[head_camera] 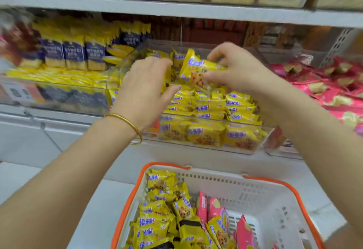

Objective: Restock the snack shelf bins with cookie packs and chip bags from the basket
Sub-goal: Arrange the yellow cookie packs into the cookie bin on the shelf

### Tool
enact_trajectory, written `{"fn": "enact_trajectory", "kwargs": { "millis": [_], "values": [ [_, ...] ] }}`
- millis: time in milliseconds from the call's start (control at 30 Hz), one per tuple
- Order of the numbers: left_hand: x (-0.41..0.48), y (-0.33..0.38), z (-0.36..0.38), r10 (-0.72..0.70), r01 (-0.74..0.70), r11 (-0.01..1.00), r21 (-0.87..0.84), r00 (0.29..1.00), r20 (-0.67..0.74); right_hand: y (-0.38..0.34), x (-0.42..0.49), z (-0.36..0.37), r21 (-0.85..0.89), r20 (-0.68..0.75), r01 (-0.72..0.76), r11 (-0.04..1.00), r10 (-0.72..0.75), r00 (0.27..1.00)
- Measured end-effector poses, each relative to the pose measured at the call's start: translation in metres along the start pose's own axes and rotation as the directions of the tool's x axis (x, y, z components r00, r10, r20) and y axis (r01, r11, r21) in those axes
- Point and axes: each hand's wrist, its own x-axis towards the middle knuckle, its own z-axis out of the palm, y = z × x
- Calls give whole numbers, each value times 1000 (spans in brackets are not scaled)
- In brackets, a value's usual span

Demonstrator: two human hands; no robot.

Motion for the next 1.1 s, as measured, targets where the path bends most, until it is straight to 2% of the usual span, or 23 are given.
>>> {"fn": "enact_trajectory", "kwargs": {
  "millis": [67, 233, 433, 633, 767, 867, 1000, 1100],
  "values": [
    [-1, -11, 7, 10, -20, 988, 156, 998, 64, 10, 44, 17, -151, -100, -16, 988, 1, 995],
    [-11, -16, 26, -23, -20, 976, 218, 981, 192, 33, 119, 67, -290, -111, -84, 953, 54, 992],
    [-11, -21, 35, -7, -27, 977, 210, 988, 157, 39, 138, 94, -325, -179, -92, 941, 34, 983],
    [-10, -24, 37, 21, -49, 976, 210, 991, 132, 43, 143, 90, -352, -142, -122, 928, 76, 987],
    [-12, -25, 37, 39, -60, 975, 212, 994, 103, 38, 127, 76, -345, -141, -114, 932, 69, 988],
    [-16, -15, 27, 92, -99, 973, 209, 995, 45, 24, 99, 59, -297, -153, -41, 954, -5, 988],
    [-39, 14, 15, 259, -251, 950, 188, 966, -19, 2, 24, 29, -251, -148, 108, 962, -148, 978],
    [-60, 34, 17, 358, -362, 927, 102, 932, 56, 2, -54, 15, -151, -33, 184, 971, -191, 981]
  ]
}}
